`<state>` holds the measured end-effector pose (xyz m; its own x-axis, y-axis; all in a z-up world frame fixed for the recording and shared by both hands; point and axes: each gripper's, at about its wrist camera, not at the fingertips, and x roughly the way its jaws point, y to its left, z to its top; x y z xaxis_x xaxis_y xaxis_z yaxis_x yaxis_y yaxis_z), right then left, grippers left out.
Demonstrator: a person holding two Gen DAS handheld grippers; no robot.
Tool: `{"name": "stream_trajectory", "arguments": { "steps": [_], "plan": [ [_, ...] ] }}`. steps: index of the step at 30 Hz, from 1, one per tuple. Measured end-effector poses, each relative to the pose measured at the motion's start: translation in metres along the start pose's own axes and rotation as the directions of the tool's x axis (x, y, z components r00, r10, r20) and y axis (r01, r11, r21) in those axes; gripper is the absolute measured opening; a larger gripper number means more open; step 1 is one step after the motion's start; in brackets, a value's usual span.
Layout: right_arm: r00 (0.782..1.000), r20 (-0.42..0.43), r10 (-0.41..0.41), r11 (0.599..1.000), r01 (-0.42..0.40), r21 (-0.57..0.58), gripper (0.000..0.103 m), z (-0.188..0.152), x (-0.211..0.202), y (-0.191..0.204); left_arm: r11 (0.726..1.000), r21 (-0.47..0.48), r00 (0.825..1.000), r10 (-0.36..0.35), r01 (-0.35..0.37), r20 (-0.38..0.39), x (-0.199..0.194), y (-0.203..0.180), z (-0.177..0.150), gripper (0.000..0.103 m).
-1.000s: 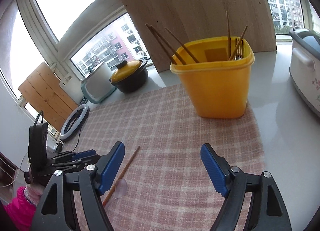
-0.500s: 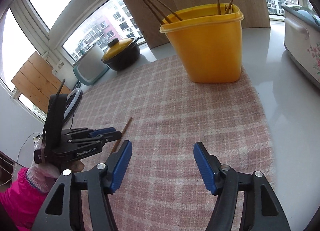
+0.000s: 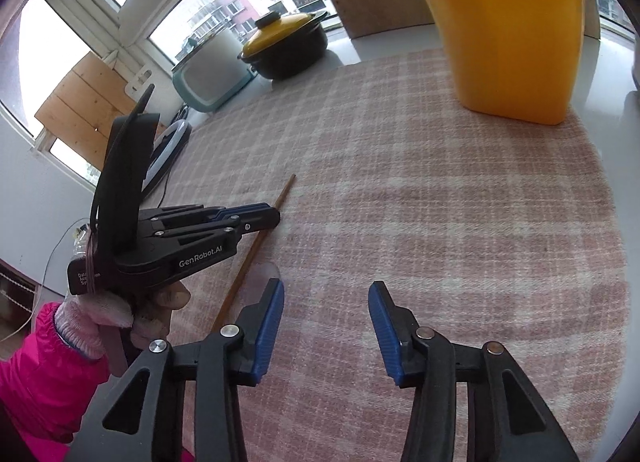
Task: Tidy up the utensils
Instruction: 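Lower the left gripper onto the last wooden chopstick on the cloth and close it, then lift the chopstick upright with the left gripper and carry it to the yellow container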
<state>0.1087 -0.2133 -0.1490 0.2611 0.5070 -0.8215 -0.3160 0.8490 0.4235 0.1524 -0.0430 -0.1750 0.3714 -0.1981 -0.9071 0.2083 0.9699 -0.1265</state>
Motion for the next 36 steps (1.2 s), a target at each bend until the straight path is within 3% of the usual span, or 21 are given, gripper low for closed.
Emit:
{"name": "stream_trajectory", "arguments": {
  "steps": [12, 18, 22, 27, 36],
  "plan": [
    [0.991, -0.128, 0.039, 0.996, -0.049, -0.076, 0.032, 0.006, 0.057, 0.032, 0.994, -0.113, 1.000, -0.009, 0.011, 0.014, -0.019, 0.040, -0.026, 0.005],
    [0.993, -0.114, -0.012, 0.994, -0.001, -0.113, 0.031, 0.007, 0.067, 0.045, 0.991, -0.136, 1.000, -0.009, 0.012, 0.021, -0.023, 0.045, -0.031, 0.005],
    [0.991, -0.104, -0.082, 0.985, 0.064, -0.163, 0.009, 0.008, 0.071, 0.053, 0.991, -0.137, 1.000, -0.009, 0.011, 0.018, -0.024, 0.045, -0.031, 0.004],
    [0.993, -0.110, -0.035, 0.995, 0.025, -0.096, 0.005, 0.012, 0.068, 0.041, 0.982, -0.188, 0.999, -0.026, 0.031, 0.028, -0.026, 0.052, -0.033, 0.004],
    [0.999, -0.044, 0.021, 0.999, -0.022, -0.023, 0.000, 0.022, 0.040, 0.028, 0.965, -0.253, 0.992, -0.040, 0.070, 0.123, -0.057, 0.061, -0.025, 0.003]
  ]
}}
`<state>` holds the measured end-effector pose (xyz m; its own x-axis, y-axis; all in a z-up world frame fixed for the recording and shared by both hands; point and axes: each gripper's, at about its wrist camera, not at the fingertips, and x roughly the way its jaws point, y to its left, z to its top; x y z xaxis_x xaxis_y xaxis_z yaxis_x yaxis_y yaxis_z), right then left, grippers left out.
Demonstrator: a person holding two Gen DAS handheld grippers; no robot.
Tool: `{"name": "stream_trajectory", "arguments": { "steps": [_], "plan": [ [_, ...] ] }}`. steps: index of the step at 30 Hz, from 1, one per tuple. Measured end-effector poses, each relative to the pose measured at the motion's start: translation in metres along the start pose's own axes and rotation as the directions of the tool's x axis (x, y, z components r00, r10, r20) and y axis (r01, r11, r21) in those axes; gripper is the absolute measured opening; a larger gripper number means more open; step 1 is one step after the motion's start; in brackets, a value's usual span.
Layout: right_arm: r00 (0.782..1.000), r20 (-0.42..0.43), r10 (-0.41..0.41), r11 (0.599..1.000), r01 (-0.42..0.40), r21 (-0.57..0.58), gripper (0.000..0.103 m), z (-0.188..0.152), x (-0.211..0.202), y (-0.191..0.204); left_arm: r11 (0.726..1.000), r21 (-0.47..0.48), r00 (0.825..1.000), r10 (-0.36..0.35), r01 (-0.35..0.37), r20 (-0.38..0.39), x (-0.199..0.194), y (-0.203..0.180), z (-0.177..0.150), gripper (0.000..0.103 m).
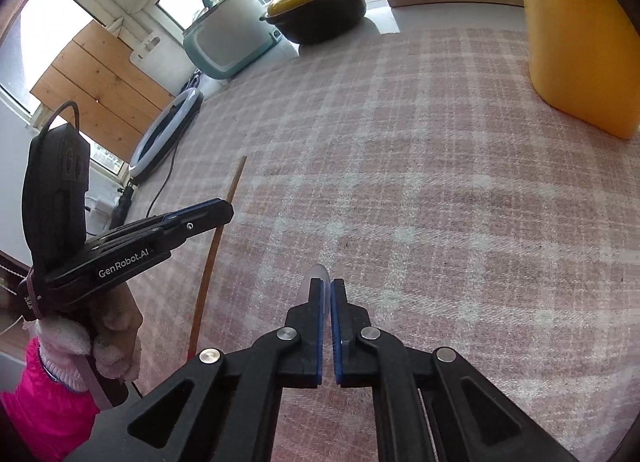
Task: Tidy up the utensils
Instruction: 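Lift the chopstick upright with the left gripper and carry it to the yellow container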
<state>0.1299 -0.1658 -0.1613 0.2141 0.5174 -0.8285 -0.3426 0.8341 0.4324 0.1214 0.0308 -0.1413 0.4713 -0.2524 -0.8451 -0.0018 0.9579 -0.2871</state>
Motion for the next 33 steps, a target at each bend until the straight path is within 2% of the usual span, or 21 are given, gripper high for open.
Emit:
{"name": "stream_trajectory", "arguments": {
  "steps": [7, 13, 19, 25, 33],
  "plan": [
    [0.996, 0.093, -0.001, 1.000, 0.000, 0.004, 0.000, 0.005, -0.038, -0.003, 0.999, 0.006, 0.998, -0.044, 0.044, 0.051, -0.022, -0.012, 0.013, 0.003],
    [0.983, 0.182, -0.029, 1.000, 0.029, 0.002, 0.000, 0.009, -0.072, -0.009, 0.997, 0.028, 0.992, -0.079, 0.077, 0.098, -0.042, -0.028, 0.021, 0.003],
    [0.960, 0.266, -0.087, 0.996, 0.089, 0.006, 0.000, 0.010, -0.099, -0.015, 0.994, 0.045, 0.985, -0.109, 0.104, 0.136, -0.057, -0.043, 0.026, 0.003],
    [0.928, 0.338, -0.155, 0.988, 0.155, 0.029, 0.000, 0.007, -0.122, -0.027, 0.991, 0.063, 0.980, -0.128, 0.120, 0.149, -0.064, -0.058, 0.026, 0.003],
    [0.899, 0.395, -0.190, 0.982, 0.175, 0.074, 0.000, 0.005, -0.151, -0.044, 0.985, 0.089, 0.969, -0.161, 0.147, 0.189, -0.077, -0.078, 0.031, 0.003]
  ]
}}
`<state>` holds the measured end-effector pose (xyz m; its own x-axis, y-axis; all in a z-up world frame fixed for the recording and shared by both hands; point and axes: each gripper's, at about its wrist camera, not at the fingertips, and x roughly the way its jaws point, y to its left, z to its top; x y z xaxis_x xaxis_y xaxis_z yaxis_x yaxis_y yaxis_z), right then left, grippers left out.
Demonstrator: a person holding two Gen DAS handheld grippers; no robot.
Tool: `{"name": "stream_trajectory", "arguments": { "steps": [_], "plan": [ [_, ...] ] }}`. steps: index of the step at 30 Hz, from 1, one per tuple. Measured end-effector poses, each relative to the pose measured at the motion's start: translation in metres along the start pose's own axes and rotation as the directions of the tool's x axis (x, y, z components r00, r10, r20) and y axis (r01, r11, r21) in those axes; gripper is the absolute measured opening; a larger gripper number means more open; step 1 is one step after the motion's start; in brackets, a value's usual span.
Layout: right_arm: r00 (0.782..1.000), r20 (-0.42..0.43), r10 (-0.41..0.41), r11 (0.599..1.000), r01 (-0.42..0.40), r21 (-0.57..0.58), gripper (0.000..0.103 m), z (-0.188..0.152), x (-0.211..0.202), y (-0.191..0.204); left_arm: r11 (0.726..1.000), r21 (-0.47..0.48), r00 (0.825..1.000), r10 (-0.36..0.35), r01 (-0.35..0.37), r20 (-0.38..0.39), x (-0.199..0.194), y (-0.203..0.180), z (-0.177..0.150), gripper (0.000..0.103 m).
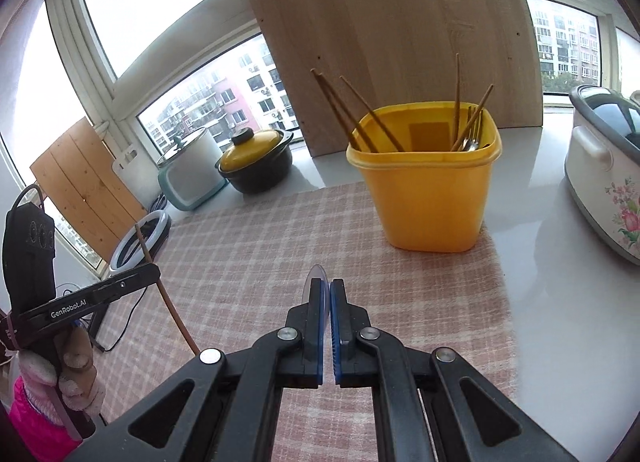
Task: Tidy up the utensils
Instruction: 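Lift the chopstick upright with the left gripper and carry it to the yellow container, then lower the chopstick into the yellow container and open the left gripper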
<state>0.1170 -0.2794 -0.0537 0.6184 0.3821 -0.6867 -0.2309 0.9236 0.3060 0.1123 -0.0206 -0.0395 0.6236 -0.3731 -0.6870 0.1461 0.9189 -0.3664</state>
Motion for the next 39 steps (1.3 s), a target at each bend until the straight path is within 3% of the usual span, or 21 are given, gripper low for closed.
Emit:
{"name": "stream_trajectory", "arguments": {
  "steps": [22, 39],
  "plan": [
    [0.987, 0.146, -0.064, 0.997, 0.068, -0.024, 0.000, 0.046, -0.041, -0.036, 0.995, 0.048, 0.990, -0.087, 0.082, 0.111, -0.003, -0.067, 0.043, 0.003],
    [0.951, 0.292, -0.103, 0.989, 0.128, -0.069, 0.000, 0.107, -0.064, -0.062, 0.987, 0.108, 0.957, -0.144, 0.121, 0.251, 0.003, -0.136, 0.109, 0.003]
  ]
}}
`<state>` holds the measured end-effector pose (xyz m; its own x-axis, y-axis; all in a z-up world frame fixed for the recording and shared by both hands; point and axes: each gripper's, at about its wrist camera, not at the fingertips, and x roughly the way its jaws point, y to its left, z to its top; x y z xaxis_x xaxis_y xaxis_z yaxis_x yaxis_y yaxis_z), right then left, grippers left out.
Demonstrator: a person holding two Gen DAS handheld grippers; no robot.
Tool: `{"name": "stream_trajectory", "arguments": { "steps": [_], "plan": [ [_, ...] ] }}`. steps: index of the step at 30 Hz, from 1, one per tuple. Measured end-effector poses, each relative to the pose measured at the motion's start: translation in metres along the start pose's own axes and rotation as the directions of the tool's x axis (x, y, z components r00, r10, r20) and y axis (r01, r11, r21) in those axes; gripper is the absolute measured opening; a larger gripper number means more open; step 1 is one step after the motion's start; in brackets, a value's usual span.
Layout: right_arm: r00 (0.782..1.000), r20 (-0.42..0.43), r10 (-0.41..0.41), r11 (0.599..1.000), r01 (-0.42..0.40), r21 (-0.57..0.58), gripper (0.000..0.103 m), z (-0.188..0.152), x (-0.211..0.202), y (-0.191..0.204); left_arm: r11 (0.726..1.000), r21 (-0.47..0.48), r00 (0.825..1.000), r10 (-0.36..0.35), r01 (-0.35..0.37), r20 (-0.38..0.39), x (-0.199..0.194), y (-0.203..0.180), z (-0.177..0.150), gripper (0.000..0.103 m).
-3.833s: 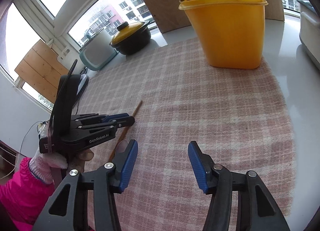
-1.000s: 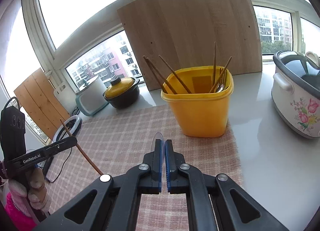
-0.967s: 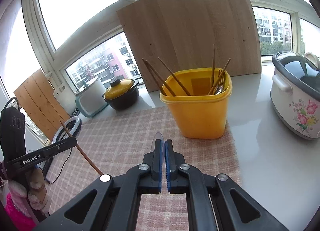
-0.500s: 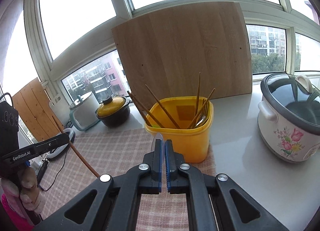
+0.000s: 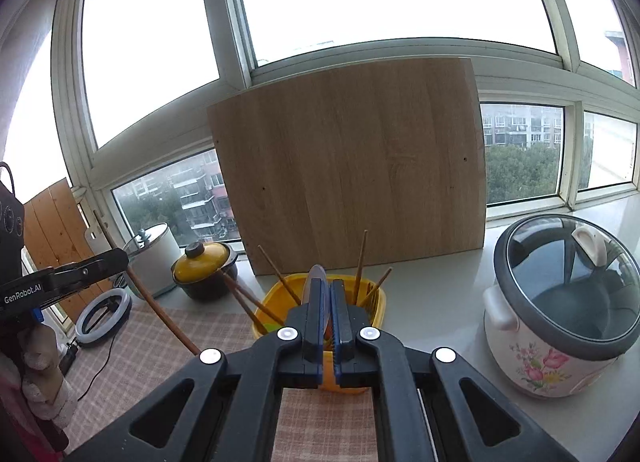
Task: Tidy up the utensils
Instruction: 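Lower the chopstick into the yellow container and open the left gripper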
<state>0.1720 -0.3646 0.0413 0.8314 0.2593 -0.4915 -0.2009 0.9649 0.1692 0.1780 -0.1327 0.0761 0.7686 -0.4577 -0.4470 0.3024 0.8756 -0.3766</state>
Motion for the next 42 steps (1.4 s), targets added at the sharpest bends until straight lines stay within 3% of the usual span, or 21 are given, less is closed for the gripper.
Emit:
{"name": "stream_trajectory", "arguments": {
  "steps": [10, 14, 19, 31, 42],
  "plan": [
    [0.999, 0.039, -0.031, 0.999, 0.032, -0.034, 0.000, 0.022, 0.019, -0.010, 1.000, 0.009, 0.998, 0.016, -0.017, 0.053, 0.024, -0.012, 0.026, 0.003],
    [0.996, 0.066, -0.053, 0.997, 0.057, -0.058, 0.000, 0.030, 0.025, -0.008, 0.998, 0.030, 0.996, 0.053, -0.055, 0.068, 0.035, -0.012, 0.032, 0.003],
    [0.991, 0.092, -0.102, 0.987, 0.113, -0.117, 0.000, 0.036, 0.040, -0.002, 0.997, 0.030, 0.997, 0.068, -0.070, 0.044, 0.053, -0.009, 0.033, 0.003],
    [0.989, 0.055, -0.135, 0.977, 0.142, -0.158, 0.000, 0.027, 0.079, 0.002, 0.996, 0.041, 0.997, 0.073, -0.073, 0.002, 0.073, -0.008, 0.023, 0.003],
    [0.996, -0.027, -0.086, 0.985, 0.081, -0.150, 0.000, 0.013, 0.101, 0.000, 0.996, 0.054, 0.996, 0.075, -0.072, -0.047, 0.084, -0.008, 0.006, 0.003]
  ]
}}
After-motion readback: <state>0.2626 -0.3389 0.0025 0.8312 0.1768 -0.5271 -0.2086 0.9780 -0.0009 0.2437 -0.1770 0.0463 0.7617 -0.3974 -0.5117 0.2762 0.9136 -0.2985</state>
